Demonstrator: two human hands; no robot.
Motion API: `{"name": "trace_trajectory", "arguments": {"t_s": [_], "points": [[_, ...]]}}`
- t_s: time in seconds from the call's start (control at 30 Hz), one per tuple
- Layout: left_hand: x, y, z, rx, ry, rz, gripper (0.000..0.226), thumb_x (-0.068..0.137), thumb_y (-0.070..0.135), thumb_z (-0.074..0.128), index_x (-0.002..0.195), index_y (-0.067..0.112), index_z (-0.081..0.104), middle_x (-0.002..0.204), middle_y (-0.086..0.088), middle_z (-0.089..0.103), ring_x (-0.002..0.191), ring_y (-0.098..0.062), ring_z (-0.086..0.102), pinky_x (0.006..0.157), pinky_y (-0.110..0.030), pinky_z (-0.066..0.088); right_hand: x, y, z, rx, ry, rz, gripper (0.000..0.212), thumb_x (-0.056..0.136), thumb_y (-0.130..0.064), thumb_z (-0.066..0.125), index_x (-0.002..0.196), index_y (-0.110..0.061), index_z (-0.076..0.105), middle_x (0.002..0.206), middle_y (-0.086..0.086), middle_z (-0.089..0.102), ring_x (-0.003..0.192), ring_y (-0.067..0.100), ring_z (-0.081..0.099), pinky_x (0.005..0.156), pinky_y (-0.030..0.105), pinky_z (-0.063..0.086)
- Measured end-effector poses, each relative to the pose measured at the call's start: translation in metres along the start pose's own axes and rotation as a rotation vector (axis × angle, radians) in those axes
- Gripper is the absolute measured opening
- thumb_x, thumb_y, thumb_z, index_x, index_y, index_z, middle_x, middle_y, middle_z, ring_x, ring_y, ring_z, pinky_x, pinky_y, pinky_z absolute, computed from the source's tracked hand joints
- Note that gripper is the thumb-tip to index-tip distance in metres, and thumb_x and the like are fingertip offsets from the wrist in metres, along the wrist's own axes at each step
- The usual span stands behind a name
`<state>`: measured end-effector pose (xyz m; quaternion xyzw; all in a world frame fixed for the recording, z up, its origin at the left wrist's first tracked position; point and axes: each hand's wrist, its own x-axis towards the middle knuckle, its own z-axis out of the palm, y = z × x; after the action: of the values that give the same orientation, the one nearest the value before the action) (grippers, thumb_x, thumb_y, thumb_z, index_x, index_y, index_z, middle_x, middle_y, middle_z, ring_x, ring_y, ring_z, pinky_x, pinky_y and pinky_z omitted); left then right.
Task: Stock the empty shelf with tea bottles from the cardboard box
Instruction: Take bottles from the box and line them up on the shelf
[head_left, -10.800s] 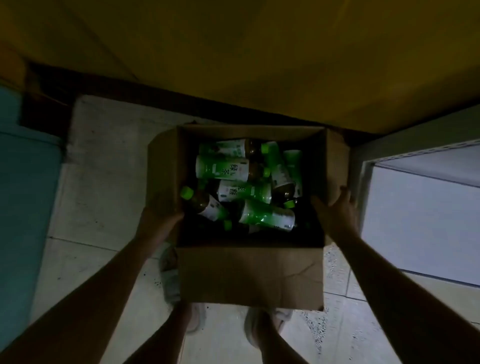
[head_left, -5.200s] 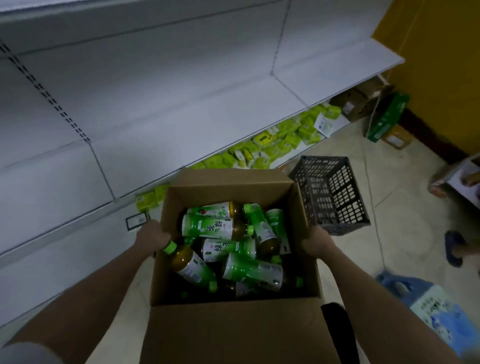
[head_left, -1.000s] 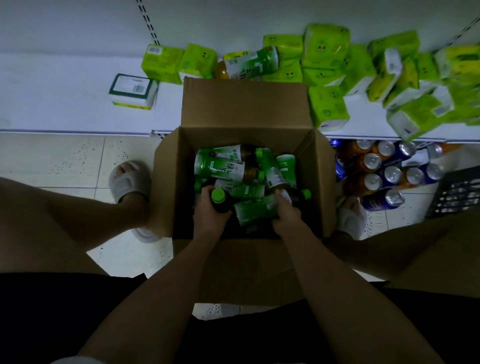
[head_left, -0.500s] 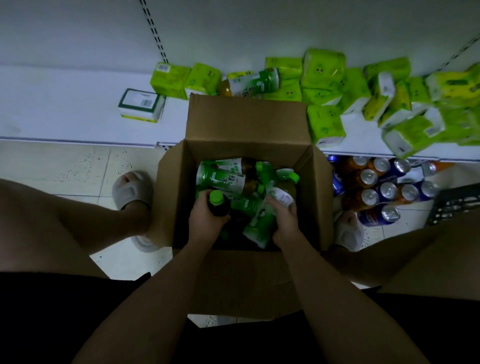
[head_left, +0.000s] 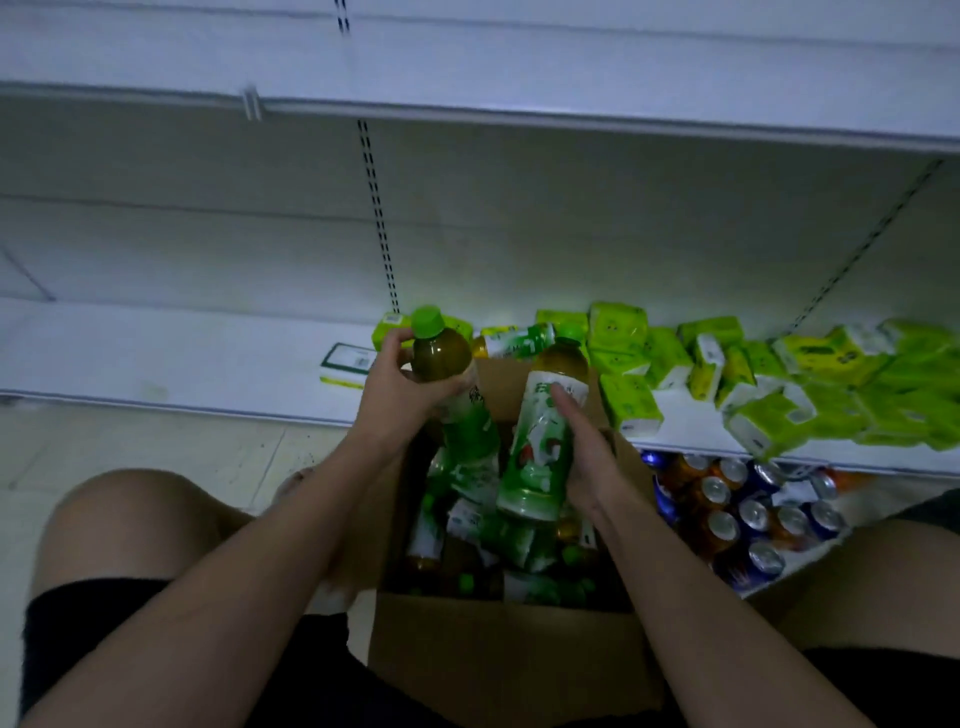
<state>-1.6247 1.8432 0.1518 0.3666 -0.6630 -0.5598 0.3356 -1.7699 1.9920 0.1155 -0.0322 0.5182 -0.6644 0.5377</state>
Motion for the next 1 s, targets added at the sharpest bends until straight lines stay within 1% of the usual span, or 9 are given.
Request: {"name": "trace_trajectory", "arguments": {"t_s": [0.13, 0.23, 0.33, 0.4, 0.53, 0.7, 0.83, 0.9, 1.0], "points": [[0.013, 0.065, -0.023, -0.051, -0.019, 0.098, 0.07, 0.063, 0.02, 0.088, 0.124, 0.027, 0.055, 0.112, -0.001, 0.068, 0.093, -0.013, 0.068, 0.075, -0.027, 0.058, -0.019, -0.052, 0.032, -0.08, -0.068, -0.209, 0.075, 0.064, -0.043, 0.076, 0.129, -0.008, 0.059, 0.111, 0.019, 0.071, 0.097, 0.034, 0.069, 0.09, 0.049, 0.055], [0.023, 0.109, -0.037, -0.121, -0.005, 0.145, 0.073, 0.063, 0.015, 0.087, 0.126, 0.025, 0.05, 0.11, -0.001, 0.07, 0.092, -0.012, 0.069, 0.074, -0.025, 0.057, -0.035, -0.092, 0.055, -0.117, -0.111, -0.357, 0.061, 0.069, -0.034, 0.073, 0.119, -0.002, 0.062, 0.101, 0.021, 0.07, 0.084, 0.032, 0.069, 0.079, 0.043, 0.058], [0.032, 0.154, -0.05, -0.135, -0.013, 0.184, 0.082, 0.055, 0.024, 0.089, 0.126, 0.016, 0.048, 0.111, -0.003, 0.07, 0.096, -0.014, 0.068, 0.08, -0.03, 0.055, -0.051, -0.128, 0.076, -0.134, -0.126, -0.488, 0.054, 0.066, -0.035, 0.075, 0.112, -0.008, 0.064, 0.093, 0.016, 0.072, 0.075, 0.026, 0.07, 0.066, 0.035, 0.059], [0.037, 0.184, -0.059, -0.099, -0.033, 0.228, 0.09, 0.047, 0.035, 0.089, 0.125, 0.014, 0.05, 0.111, -0.001, 0.07, 0.098, -0.014, 0.068, 0.084, -0.032, 0.054, -0.059, -0.149, 0.089, -0.165, -0.122, -0.571, 0.058, 0.064, -0.041, 0.076, 0.111, -0.01, 0.065, 0.09, 0.013, 0.073, 0.075, 0.025, 0.07, 0.069, 0.036, 0.058], [0.051, 0.238, -0.076, -0.024, -0.054, 0.311, 0.082, 0.052, 0.039, 0.087, 0.124, 0.022, 0.054, 0.115, 0.003, 0.067, 0.105, -0.017, 0.064, 0.09, -0.038, 0.052, -0.071, -0.185, 0.11, -0.221, -0.126, -0.687, 0.061, 0.058, -0.054, 0.079, 0.106, -0.018, 0.068, 0.093, 0.011, 0.076, 0.081, 0.026, 0.073, 0.071, 0.038, 0.057], [0.072, 0.286, -0.085, -0.041, -0.061, 0.347, 0.078, 0.066, 0.025, 0.082, 0.135, 0.012, 0.05, 0.131, -0.002, 0.058, 0.119, -0.023, 0.055, 0.101, -0.045, 0.046, -0.084, -0.22, 0.138, -0.297, -0.167, -0.728, 0.069, 0.048, -0.061, 0.081, 0.106, -0.025, 0.067, 0.094, 0.006, 0.077, 0.083, 0.023, 0.075, 0.067, 0.034, 0.057], [0.086, 0.305, -0.089, -0.097, -0.047, 0.339, 0.059, 0.076, 0.012, 0.076, 0.13, 0.01, 0.052, 0.125, -0.002, 0.059, 0.115, -0.024, 0.057, 0.088, -0.036, 0.049, -0.086, -0.241, 0.155, -0.268, -0.204, -0.736, 0.06, 0.054, -0.051, 0.08, 0.106, -0.022, 0.069, 0.097, 0.004, 0.077, 0.086, 0.02, 0.075, 0.067, 0.033, 0.058], [0.096, 0.308, -0.092, -0.144, -0.029, 0.334, 0.06, 0.076, 0.009, 0.075, 0.13, 0.012, 0.05, 0.121, -0.003, 0.059, 0.111, -0.023, 0.059, 0.082, -0.035, 0.052, -0.082, -0.25, 0.161, -0.284, -0.207, -0.759, 0.054, 0.058, -0.047, 0.078, 0.105, -0.022, 0.07, 0.097, 0.002, 0.077, 0.087, 0.018, 0.075, 0.07, 0.033, 0.058], [0.112, 0.307, -0.097, -0.172, -0.035, 0.329, 0.065, 0.076, 0.008, 0.076, 0.133, 0.012, 0.045, 0.124, -0.006, 0.057, 0.11, -0.024, 0.06, 0.085, -0.039, 0.053, -0.074, -0.261, 0.169, -0.283, -0.209, -0.788, 0.047, 0.062, -0.044, 0.077, 0.103, -0.022, 0.07, 0.095, 0.0, 0.077, 0.084, 0.015, 0.075, 0.067, 0.03, 0.058]]}}
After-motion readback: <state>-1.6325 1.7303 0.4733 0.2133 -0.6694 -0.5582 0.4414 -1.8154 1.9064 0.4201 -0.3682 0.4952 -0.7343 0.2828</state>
